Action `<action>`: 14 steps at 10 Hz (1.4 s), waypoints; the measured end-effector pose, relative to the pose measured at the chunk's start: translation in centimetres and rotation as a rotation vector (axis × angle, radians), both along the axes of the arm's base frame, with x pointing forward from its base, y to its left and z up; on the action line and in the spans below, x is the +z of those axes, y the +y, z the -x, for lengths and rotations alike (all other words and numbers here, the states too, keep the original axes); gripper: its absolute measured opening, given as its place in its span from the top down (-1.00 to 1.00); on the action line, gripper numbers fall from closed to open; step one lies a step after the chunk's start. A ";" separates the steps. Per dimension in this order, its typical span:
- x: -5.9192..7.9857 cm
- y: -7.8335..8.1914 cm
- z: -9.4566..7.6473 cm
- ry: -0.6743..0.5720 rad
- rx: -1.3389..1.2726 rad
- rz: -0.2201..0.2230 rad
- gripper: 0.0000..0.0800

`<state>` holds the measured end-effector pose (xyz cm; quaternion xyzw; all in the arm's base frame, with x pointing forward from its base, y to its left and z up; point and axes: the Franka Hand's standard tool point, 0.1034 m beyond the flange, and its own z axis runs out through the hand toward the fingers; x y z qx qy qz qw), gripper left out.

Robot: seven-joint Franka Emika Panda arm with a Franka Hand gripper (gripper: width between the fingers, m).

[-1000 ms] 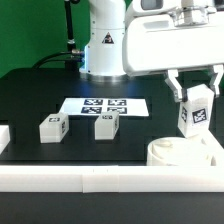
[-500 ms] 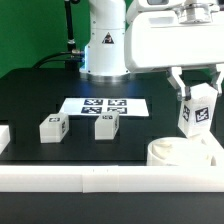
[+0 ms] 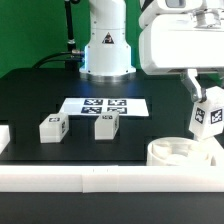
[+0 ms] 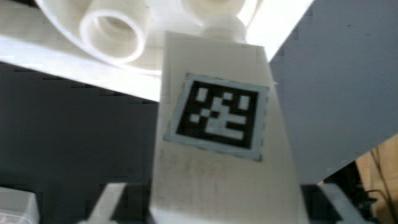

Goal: Assemble stool

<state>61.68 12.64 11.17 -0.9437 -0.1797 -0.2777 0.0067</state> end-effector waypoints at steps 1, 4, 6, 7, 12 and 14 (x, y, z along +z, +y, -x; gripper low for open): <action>-0.1 -0.1 0.0 0.003 -0.004 -0.001 0.19; -0.2 0.3 0.3 0.005 0.023 0.012 0.19; 0.4 0.5 0.5 0.013 0.030 0.014 0.19; 0.5 0.4 0.5 0.012 0.029 0.015 0.19; -0.2 0.7 0.7 0.007 0.085 0.046 0.19; -0.3 0.9 0.9 0.007 0.100 0.053 0.19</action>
Offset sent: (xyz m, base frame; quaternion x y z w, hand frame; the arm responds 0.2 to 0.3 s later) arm -0.0138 -0.0023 0.0001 -0.0384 0.0057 -0.1116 0.9930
